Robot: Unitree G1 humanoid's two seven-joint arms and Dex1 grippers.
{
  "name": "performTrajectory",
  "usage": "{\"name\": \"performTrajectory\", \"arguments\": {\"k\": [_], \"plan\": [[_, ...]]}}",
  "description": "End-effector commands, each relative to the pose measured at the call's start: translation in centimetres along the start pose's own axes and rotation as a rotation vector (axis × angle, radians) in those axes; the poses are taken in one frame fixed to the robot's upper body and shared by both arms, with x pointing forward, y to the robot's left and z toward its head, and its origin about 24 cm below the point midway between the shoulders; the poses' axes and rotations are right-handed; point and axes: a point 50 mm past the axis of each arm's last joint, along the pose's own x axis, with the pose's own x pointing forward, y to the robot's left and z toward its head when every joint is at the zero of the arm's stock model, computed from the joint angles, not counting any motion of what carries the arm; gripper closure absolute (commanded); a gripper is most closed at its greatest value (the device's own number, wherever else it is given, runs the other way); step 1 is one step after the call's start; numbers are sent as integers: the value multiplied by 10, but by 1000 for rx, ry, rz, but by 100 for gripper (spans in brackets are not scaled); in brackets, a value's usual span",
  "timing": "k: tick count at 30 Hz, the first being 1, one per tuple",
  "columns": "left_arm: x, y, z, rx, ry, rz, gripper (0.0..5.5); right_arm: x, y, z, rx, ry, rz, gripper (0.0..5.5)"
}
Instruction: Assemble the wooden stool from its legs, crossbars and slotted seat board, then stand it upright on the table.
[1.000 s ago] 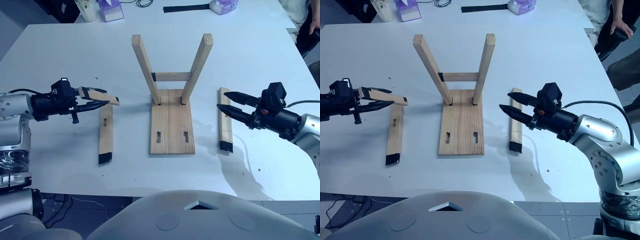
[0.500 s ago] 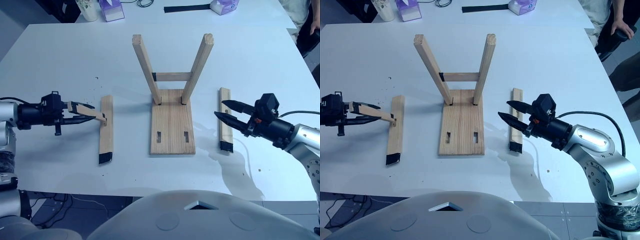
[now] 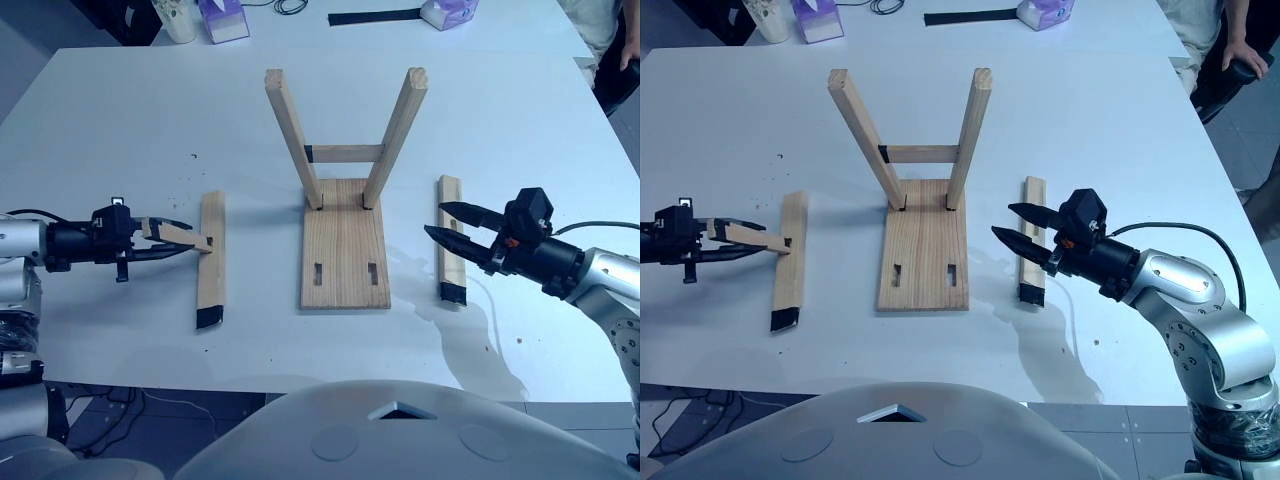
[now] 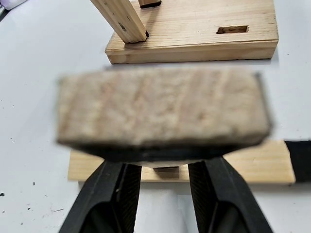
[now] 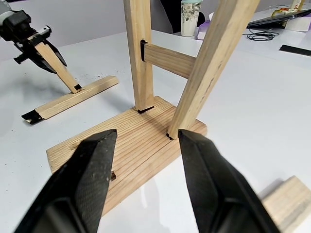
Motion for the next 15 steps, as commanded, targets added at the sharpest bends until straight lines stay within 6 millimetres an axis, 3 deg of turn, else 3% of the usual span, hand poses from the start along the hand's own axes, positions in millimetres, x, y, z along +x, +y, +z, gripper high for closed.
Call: {"name": "performTrajectory", "arguments": {"k": [1,6,15], "plan": [[0,0,-3,15,35,-13,421,1,1,2,-17,19,22,320],[3,-5,-9,-11,71,-65,421,2,3,1,-18,27,29,320],[36,-13,-4,-197,61,-170,421,5,1,1,-35,57,53,320]]}}
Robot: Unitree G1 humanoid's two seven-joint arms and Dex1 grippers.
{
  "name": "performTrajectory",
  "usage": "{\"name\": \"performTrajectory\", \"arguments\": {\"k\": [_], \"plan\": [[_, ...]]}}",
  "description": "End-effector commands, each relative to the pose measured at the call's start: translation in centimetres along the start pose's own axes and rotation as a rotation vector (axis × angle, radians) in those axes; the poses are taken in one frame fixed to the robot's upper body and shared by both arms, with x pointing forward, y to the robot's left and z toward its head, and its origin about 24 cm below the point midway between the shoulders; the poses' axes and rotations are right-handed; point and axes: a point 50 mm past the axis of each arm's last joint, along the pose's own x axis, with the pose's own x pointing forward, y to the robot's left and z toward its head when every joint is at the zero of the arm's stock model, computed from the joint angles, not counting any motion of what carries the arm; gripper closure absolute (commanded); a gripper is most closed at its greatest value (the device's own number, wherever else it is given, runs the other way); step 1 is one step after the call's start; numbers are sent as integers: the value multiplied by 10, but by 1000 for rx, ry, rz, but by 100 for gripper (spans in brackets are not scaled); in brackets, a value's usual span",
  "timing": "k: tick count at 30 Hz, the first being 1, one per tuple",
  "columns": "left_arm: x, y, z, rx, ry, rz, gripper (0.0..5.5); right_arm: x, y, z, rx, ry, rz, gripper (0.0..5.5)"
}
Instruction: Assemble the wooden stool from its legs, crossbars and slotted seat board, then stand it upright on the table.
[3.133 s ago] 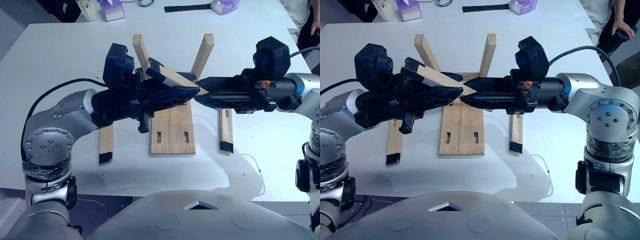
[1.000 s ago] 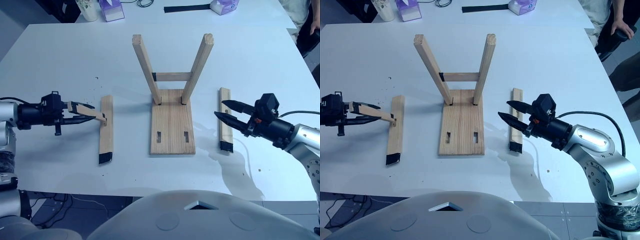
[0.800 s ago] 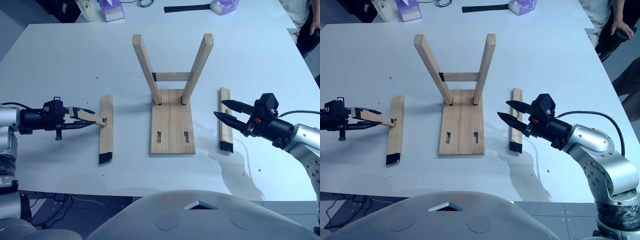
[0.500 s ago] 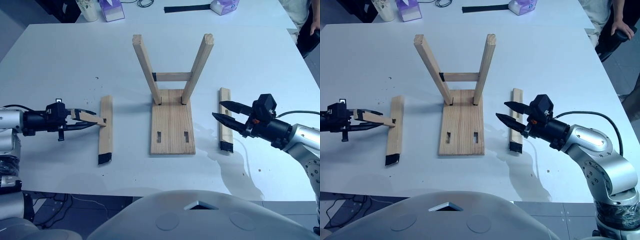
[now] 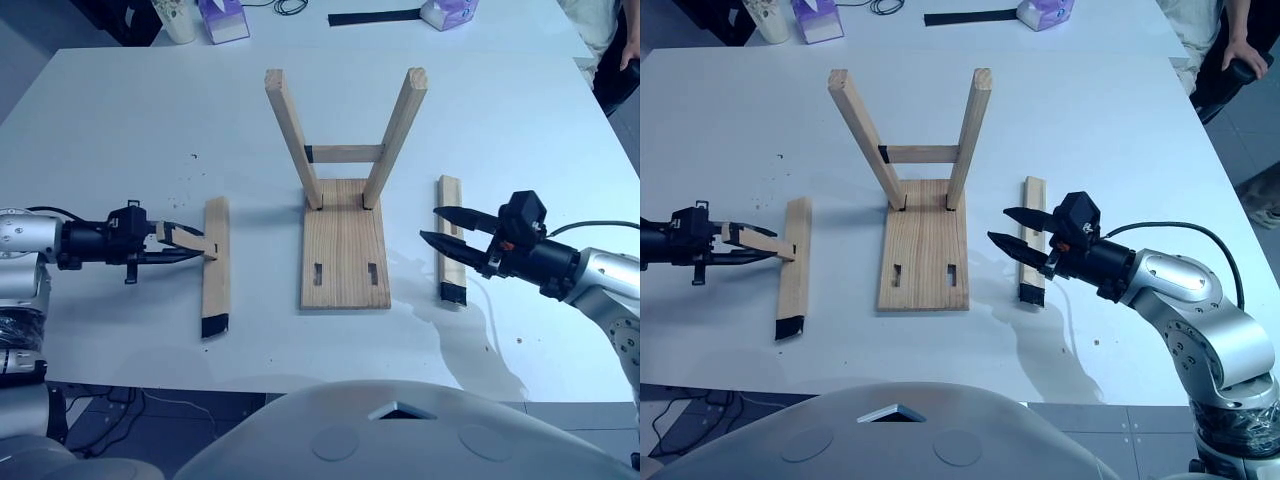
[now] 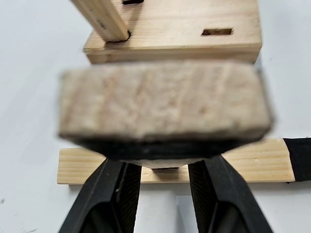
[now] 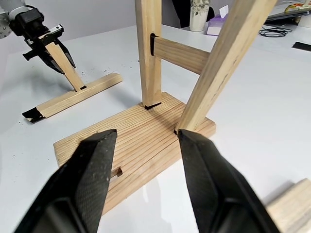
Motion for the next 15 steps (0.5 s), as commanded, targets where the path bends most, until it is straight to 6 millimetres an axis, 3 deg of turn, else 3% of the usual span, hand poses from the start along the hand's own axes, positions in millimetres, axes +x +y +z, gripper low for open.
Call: {"name": "performTrajectory", "arguments": {"k": [1,9,15], "plan": [[24,-10,-14,-134,37,-51,421,3,-1,1,-19,26,19,320],[48,-19,-18,-164,61,-60,421,8,-1,-1,-31,44,40,320],[58,-8,-13,-136,55,47,421,9,0,-3,-38,52,42,320]]}}
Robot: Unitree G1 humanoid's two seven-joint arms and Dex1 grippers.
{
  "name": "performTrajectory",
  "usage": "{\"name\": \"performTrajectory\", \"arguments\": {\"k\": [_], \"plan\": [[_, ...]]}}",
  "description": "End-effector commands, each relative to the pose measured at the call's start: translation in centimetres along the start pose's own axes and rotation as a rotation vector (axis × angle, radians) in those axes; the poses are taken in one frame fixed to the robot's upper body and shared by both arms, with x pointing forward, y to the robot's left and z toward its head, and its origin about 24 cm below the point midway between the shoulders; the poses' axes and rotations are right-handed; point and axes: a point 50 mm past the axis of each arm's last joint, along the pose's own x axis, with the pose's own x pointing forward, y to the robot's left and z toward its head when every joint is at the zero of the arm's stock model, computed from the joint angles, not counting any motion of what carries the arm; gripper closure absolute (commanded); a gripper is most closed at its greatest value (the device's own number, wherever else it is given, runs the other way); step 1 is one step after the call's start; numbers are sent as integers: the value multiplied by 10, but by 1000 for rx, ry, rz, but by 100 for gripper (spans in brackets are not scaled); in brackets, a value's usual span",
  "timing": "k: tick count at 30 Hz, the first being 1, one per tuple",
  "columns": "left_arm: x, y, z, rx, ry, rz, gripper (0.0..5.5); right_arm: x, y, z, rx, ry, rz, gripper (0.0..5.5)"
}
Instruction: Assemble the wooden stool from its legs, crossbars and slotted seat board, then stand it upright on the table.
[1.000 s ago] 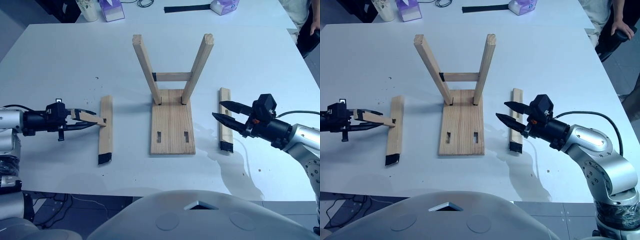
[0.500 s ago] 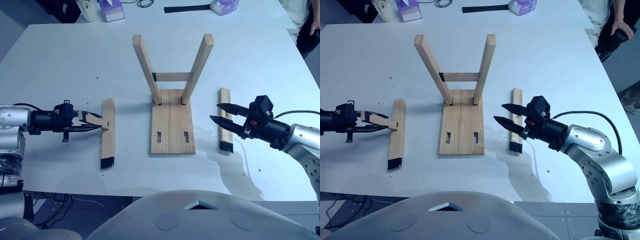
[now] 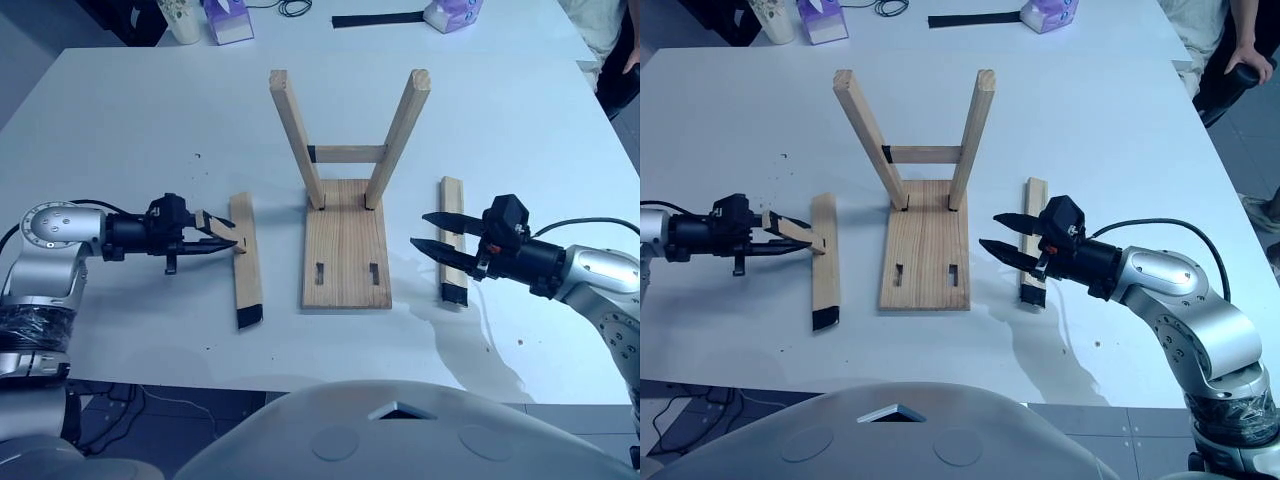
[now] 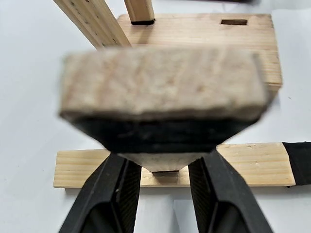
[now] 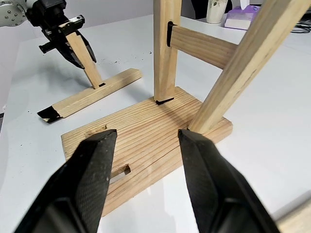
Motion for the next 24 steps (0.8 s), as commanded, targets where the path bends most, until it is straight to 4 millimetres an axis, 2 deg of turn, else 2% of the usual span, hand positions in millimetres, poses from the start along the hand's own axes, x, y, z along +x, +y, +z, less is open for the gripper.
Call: {"name": "performTrajectory", "arguments": {"k": [1,4,8,13,18,24], "plan": [[21,-10,-26,-105,95,13,384,1,-1,0,-25,16,-2,320],[32,-9,-22,-114,49,45,337,2,0,-1,-25,21,-1,320],[48,-18,-31,-122,33,124,265,5,1,-5,-31,38,8,320],[35,-30,-41,-185,5,177,183,3,-3,-5,-46,50,10,320],[21,-35,-31,-206,-91,180,183,1,-5,-5,-55,50,8,320],[13,-34,2,-269,-297,189,183,1,-6,-3,-68,49,14,320]]}}
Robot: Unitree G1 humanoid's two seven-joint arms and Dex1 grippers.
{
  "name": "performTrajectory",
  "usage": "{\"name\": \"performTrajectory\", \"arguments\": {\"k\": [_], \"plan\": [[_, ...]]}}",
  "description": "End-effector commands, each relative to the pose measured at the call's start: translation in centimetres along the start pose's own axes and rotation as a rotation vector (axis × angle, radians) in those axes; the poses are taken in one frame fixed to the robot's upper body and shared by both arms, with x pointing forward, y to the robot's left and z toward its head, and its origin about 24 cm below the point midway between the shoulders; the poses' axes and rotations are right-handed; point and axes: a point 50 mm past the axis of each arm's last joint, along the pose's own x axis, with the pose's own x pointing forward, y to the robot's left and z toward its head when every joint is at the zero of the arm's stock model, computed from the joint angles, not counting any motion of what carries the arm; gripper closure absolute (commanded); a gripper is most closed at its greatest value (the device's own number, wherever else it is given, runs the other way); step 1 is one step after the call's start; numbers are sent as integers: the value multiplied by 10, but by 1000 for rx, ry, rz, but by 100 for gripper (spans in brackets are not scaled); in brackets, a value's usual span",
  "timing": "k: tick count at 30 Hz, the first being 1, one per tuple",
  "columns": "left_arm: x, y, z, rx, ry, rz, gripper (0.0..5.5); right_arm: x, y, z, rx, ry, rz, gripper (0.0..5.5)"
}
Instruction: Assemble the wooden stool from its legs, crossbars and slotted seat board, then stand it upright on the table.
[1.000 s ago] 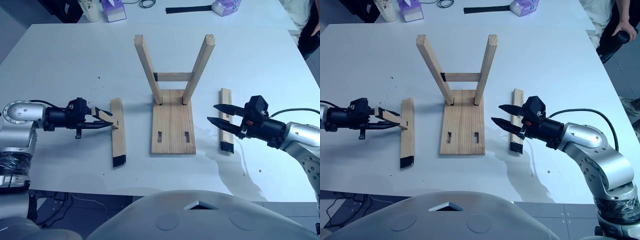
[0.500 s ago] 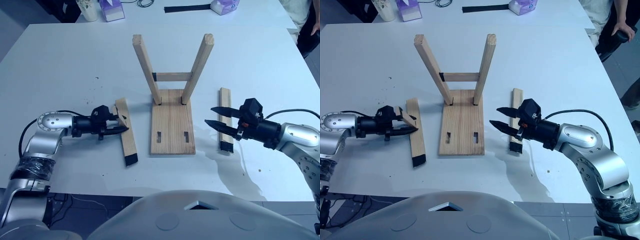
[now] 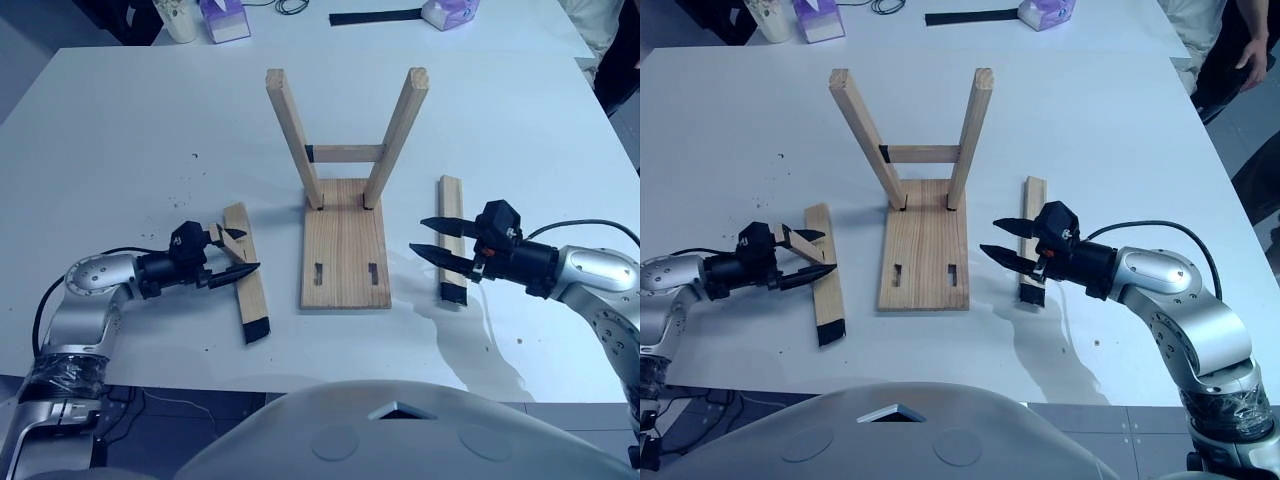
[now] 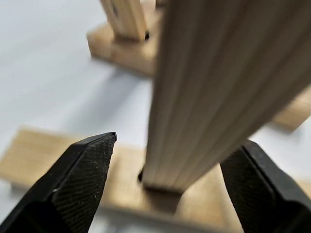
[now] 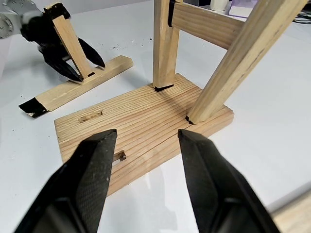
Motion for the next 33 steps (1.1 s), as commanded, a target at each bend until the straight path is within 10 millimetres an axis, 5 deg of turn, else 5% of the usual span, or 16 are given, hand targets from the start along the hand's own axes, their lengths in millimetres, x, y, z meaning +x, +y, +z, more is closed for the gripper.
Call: {"name": "performTrajectory", "arguments": {"k": [1,8,15,19,33], "plan": [[-6,0,26,-32,-120,4,183,-2,-3,5,-31,4,0,320],[-17,-2,51,-11,-210,15,183,-3,-4,6,-42,4,11,320],[-14,-3,96,-6,-371,11,183,-4,-4,7,-52,5,15,320],[-8,-5,103,-20,-383,-4,235,-2,-3,7,-54,6,16,320],[-13,-11,127,-34,-425,-64,235,-3,0,8,-55,5,23,320]]}}
